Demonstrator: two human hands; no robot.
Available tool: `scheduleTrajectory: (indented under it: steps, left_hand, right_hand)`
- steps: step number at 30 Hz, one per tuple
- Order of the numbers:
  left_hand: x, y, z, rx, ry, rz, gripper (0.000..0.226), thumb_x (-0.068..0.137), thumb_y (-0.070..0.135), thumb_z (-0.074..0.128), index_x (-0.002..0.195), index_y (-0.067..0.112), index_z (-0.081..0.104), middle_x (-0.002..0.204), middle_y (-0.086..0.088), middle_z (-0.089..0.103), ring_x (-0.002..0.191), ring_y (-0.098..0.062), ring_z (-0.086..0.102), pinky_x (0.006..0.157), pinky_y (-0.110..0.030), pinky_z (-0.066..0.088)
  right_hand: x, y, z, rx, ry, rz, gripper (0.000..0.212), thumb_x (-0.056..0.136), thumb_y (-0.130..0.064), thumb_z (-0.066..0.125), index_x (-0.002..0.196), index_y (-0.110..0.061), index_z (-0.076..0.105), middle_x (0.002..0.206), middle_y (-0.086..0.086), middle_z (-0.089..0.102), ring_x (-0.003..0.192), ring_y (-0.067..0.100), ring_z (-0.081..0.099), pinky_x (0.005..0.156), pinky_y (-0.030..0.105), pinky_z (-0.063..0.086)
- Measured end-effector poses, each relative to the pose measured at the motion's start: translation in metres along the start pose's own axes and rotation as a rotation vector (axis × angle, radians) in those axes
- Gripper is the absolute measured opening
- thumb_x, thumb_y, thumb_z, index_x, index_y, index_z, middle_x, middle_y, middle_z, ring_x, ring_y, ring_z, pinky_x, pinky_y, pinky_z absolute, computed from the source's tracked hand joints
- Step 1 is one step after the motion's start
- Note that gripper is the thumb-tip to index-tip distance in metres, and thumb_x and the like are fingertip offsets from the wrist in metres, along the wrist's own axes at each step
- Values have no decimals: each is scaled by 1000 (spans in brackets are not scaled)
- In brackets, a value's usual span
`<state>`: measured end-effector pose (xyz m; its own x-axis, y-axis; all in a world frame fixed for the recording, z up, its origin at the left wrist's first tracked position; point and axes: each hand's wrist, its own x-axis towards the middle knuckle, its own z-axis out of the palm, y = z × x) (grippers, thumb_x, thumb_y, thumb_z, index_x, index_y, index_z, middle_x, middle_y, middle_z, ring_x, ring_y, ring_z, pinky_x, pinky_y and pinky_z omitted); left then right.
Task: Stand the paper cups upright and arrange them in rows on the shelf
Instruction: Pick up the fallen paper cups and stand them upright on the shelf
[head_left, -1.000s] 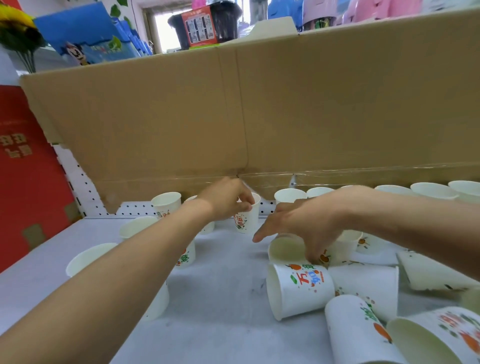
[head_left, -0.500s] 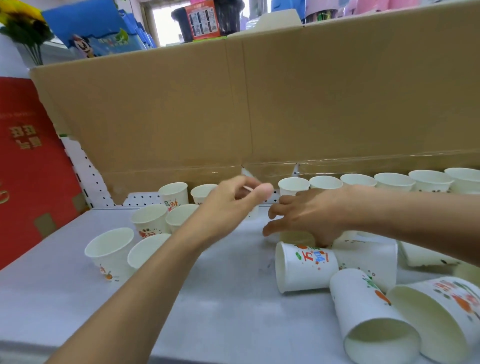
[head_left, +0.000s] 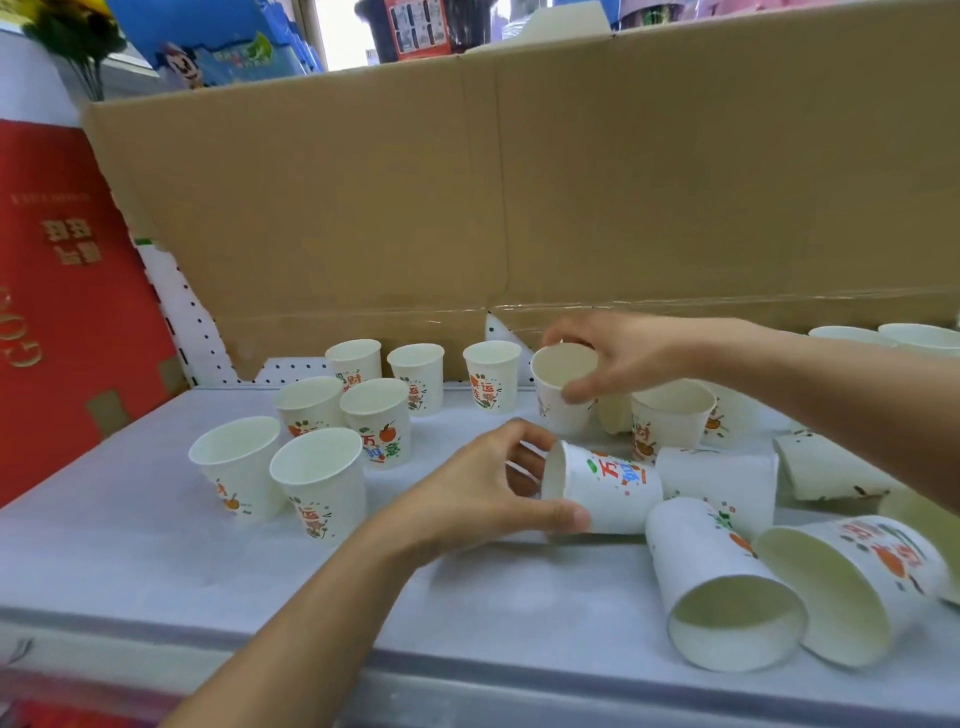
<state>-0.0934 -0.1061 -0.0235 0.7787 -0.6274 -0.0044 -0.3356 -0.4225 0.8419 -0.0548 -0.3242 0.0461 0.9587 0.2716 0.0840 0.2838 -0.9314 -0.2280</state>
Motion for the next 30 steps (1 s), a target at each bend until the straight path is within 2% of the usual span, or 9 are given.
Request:
scheduleTrajectory:
  steps: [3, 6, 13, 17, 21, 23, 25, 28, 30]
  left_hand:
    - [-9, 10, -24, 116, 133, 56, 57, 67, 29, 87, 114, 34, 55, 104, 8, 62, 88, -13, 63, 82, -28, 55]
    - [-8, 20, -59, 388, 215, 59, 64, 65, 26, 86, 119, 37, 53, 111, 14, 58, 96, -10, 58, 84, -27, 51]
    - [25, 41, -81, 668, -22, -113, 82, 72, 6, 79, 140, 28, 38, 128, 11, 52, 109, -10, 48, 87, -23, 37]
    - [35, 44, -82, 748, -71, -163, 82, 74, 9, 79, 143, 27, 37, 134, 9, 52, 108, -12, 48, 85, -25, 39]
    - [35, 52, -83, 779, -124, -227, 84, 78, 1, 71, 147, 29, 30, 129, 12, 46, 102, -10, 44, 59, -12, 36]
    - [30, 55, -83, 760, -118, -240, 91, 78, 9, 75, 149, 32, 23, 125, 14, 42, 104, -11, 45, 62, -15, 38]
    - [25, 56, -81, 737, -56, -228, 95, 74, 34, 81, 149, 33, 23, 126, 14, 44, 114, -13, 47, 79, -23, 40]
    - [25, 48, -76, 862, 92, -244, 83, 69, 68, 70, 139, 37, 40, 131, 12, 53, 122, -17, 46, 95, -34, 33]
    - [28, 42, -74, 957, 142, -251, 69, 72, 74, 61, 130, 38, 49, 124, 11, 59, 118, -20, 47, 101, -40, 24]
  right_hand:
    - [4, -9, -5, 50, -46, 123, 66, 82, -48, 66, 139, -22, 45, 132, -3, 53, 103, 14, 51, 83, 26, 43]
    - [9, -20, -8, 74, -108, 131, 54, 83, -42, 66, 131, -18, 55, 127, 3, 60, 107, 20, 59, 94, 37, 49]
    - [14, -32, -6, 152, -332, 78, 72, 79, -10, 69, 142, -33, 42, 146, -4, 40, 132, 18, 40, 108, 35, 37]
    - [13, -35, -5, 49, -280, 77, 69, 82, -32, 73, 143, -28, 40, 139, -1, 47, 116, 19, 51, 93, 27, 42]
    - [9, -35, -4, -110, -189, 114, 81, 73, -61, 71, 141, -29, 41, 137, -3, 50, 115, 20, 52, 98, 36, 44]
    - [9, -35, -3, -125, -199, 121, 87, 71, -69, 68, 143, -28, 39, 139, -4, 49, 119, 20, 52, 101, 38, 43]
    - [8, -36, -2, -112, -177, 126, 90, 71, -79, 58, 142, -26, 40, 141, -3, 48, 121, 21, 51, 101, 38, 42]
    - [6, -39, 3, -91, -114, 144, 89, 72, -82, 50, 138, -23, 44, 138, -2, 51, 115, 21, 53, 95, 39, 45]
    - [6, -41, 6, -62, -99, 137, 76, 77, -74, 55, 133, -22, 49, 131, -1, 55, 107, 20, 56, 89, 36, 47]
